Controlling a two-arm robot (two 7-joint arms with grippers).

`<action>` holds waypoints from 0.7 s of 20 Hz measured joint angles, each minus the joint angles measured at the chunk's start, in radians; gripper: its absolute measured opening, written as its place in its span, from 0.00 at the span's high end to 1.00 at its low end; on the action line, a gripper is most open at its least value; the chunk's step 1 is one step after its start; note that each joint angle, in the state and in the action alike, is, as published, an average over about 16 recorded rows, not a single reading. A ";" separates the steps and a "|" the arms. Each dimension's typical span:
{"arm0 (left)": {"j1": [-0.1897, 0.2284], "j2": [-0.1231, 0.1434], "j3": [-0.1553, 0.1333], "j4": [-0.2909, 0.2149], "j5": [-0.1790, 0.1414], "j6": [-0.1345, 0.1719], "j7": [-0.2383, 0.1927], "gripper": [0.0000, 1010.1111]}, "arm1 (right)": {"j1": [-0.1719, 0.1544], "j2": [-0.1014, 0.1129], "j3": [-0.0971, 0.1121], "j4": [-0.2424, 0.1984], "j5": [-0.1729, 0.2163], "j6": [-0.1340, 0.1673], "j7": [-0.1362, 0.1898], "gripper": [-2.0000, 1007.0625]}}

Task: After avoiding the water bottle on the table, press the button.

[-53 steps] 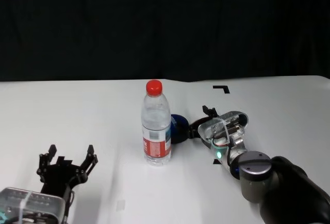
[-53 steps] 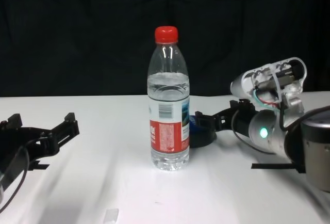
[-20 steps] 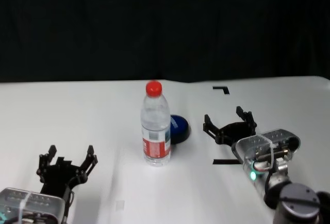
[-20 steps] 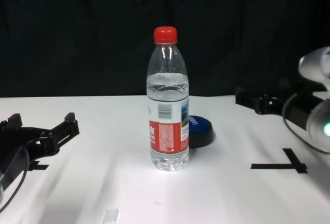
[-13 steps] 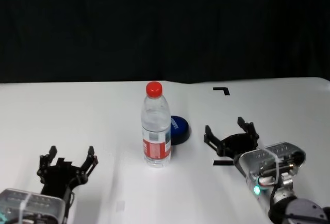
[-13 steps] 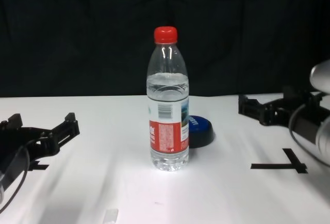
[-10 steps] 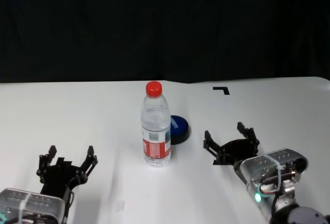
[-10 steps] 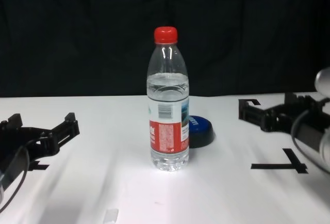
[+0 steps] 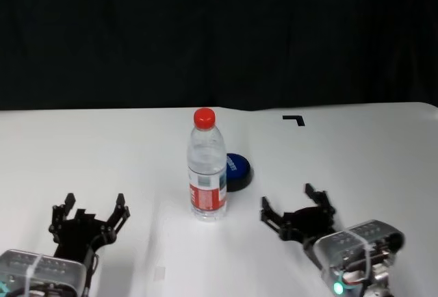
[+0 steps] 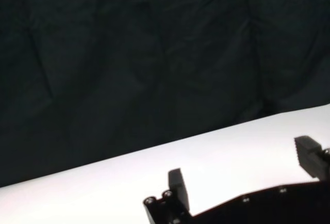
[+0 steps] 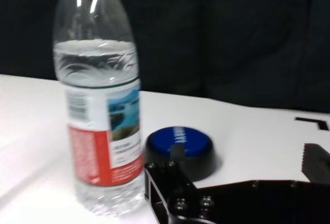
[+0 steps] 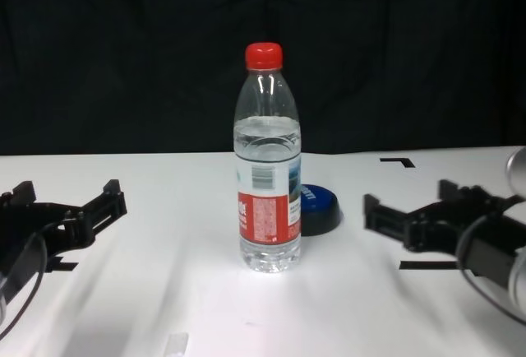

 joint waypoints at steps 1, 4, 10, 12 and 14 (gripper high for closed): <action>0.000 0.000 0.000 0.000 0.000 0.000 0.000 0.00 | -0.005 0.002 -0.005 -0.005 0.001 0.001 0.004 0.00; 0.000 0.000 0.000 0.000 0.000 0.000 0.000 0.00 | -0.016 0.008 -0.020 -0.017 0.003 0.002 0.014 0.00; 0.000 0.000 0.000 0.000 0.000 0.000 0.000 0.00 | -0.026 0.019 -0.045 -0.030 0.004 0.002 0.028 0.00; 0.000 0.000 0.000 0.000 0.000 0.000 0.000 0.00 | -0.028 0.022 -0.050 -0.033 0.004 0.002 0.030 0.00; 0.000 0.000 0.000 0.000 0.000 0.000 0.000 0.00 | -0.029 0.024 -0.053 -0.035 0.004 0.002 0.030 0.00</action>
